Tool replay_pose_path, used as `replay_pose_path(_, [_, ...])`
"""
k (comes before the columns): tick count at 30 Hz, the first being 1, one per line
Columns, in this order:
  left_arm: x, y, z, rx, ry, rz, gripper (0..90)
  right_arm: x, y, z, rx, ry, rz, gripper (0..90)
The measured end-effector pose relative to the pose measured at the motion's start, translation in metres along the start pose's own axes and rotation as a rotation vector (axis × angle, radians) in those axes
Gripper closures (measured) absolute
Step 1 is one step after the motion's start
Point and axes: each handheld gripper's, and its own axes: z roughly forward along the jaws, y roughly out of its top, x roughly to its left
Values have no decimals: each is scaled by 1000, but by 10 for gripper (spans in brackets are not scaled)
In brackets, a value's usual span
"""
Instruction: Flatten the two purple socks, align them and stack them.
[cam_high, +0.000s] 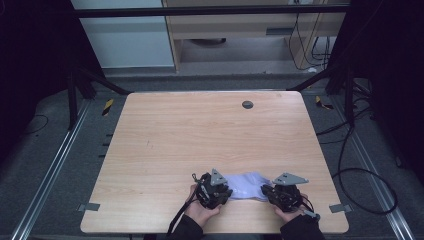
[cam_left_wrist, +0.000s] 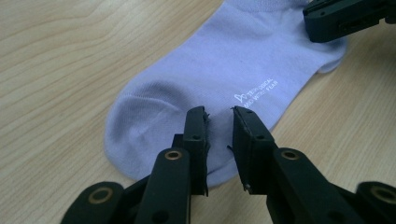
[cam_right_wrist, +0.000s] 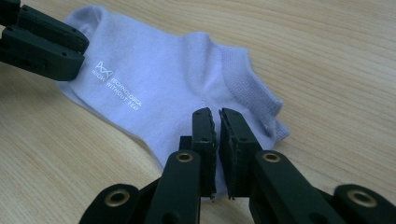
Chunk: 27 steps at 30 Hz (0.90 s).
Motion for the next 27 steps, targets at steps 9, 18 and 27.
replay_pose_path(9, [-2, -1, 4, 0, 16, 5, 860, -1, -1, 1, -1, 2, -6, 847])
replay_pose_path(18, [-1, 6, -10, 10, -39, -2, 884, -1, -2, 2, 6, -2, -9, 845])
replay_pose_path(27, [-3, -1, -3, 31, -50, 4, 841, -1, -2, 2, 9, -1, -10, 829])
